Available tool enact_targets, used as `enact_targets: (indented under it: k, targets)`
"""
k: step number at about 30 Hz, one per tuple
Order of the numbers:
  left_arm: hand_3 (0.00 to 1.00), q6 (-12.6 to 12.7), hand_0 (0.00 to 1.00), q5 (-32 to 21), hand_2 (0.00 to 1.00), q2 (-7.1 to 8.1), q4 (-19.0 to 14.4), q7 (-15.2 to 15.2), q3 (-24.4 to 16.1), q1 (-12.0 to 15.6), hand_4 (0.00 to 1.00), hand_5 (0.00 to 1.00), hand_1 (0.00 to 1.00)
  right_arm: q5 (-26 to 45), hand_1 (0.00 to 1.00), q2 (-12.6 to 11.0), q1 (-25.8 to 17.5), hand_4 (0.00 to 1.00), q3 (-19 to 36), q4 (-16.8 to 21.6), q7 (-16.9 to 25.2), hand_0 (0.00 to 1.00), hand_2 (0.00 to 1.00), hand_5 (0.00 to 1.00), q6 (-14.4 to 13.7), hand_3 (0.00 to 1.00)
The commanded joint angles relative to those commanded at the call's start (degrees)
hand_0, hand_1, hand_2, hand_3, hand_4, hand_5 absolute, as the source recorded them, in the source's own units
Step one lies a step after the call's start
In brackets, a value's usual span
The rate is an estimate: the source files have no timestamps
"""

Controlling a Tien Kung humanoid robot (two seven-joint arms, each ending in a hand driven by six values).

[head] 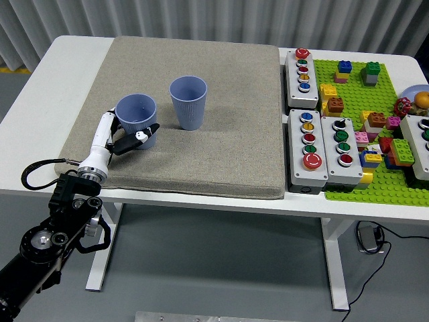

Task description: Pick cup pour cup place

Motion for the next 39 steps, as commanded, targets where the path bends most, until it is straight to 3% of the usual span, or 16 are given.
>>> enact_targets:
  k: [1, 6, 7, 13, 14, 17, 26, 32, 39]
  targets:
    - [0.563, 0.0, 0.57, 0.0, 0.567, 0.0, 0.0, 0.0, 0.0, 0.0, 0.883, 0.302, 0.537, 0.0, 0.653, 0.0, 0.0, 0.002, 0.0, 0.0, 0.0, 0.688, 0.582, 0.167, 0.0, 0.575]
    - [0.563, 0.7, 0.57, -0.4, 0.567, 0.02, 0.0, -0.5, 0.0, 0.0, 0.883, 0.302, 0.537, 0.0, 0.653, 0.0, 0.1, 0.002, 0.0, 0.0, 0.0, 0.688, 0.582, 0.167, 0.0, 0.575]
    - [0.536, 0.9, 0.528, -0.4, 0.53, 0.01, 0.0, -0.6, 0.1, 0.0, 0.868, 0.286, 0.503, 0.0, 0.653, 0.0, 0.1, 0.002, 0.0, 0.0, 0.0, 0.688, 0.582, 0.167, 0.0, 0.575]
    - [0.536, 1.9, 0.528, -0.5, 0.53, -0.14, -0.3, -1.3, -0.1, 0.3, 0.868, 0.286, 0.503, 0.0, 0.653, 0.1, 0.0, 0.002, -0.1, 0.0, -0.1, 0.688, 0.582, 0.167, 0.0, 0.575]
    - [0.512, 2.0, 0.473, -0.4, 0.507, -0.15, -0.3, -1.3, -0.1, 0.3, 0.843, 0.25, 0.461, 0.0, 0.653, 0.1, -0.1, 0.002, -0.1, 0.0, -0.1, 0.688, 0.582, 0.167, 0.1, 0.575]
    - [0.512, 2.2, 0.473, 0.0, 0.507, -0.09, -0.7, -1.4, -0.2, 0.5, 0.843, 0.25, 0.461, 0.0, 0.653, 0.1, -0.2, 0.002, -0.1, 0.0, -0.1, 0.688, 0.582, 0.167, 0.1, 0.575]
    - [0.513, 1.4, 0.471, 5.7, 0.506, 1.99, -2.4, 0.2, -0.3, -0.3, 0.846, 0.265, 0.458, 0.0, 0.653, 0.0, -0.4, 0.002, -0.2, 0.1, -0.2, 0.688, 0.582, 0.167, 0.0, 0.575]
    - [0.505, -1.5, 0.469, 10.0, 0.499, 6.98, -1.6, 2.4, 2.1, -4.7, 0.84, 0.257, 0.452, 0.4, 0.654, -0.2, -0.3, 0.002, -0.9, 0.0, -0.2, 0.688, 0.581, 0.167, -0.1, 0.575]
    - [0.502, -7.0, 0.459, 15.6, 0.496, 10.93, -0.8, 5.2, 4.2, -9.6, 0.834, 0.25, 0.45, 1.0, 0.653, -0.4, -0.1, 0.002, -1.3, 0.0, -0.2, 0.688, 0.581, 0.166, -0.2, 0.575]
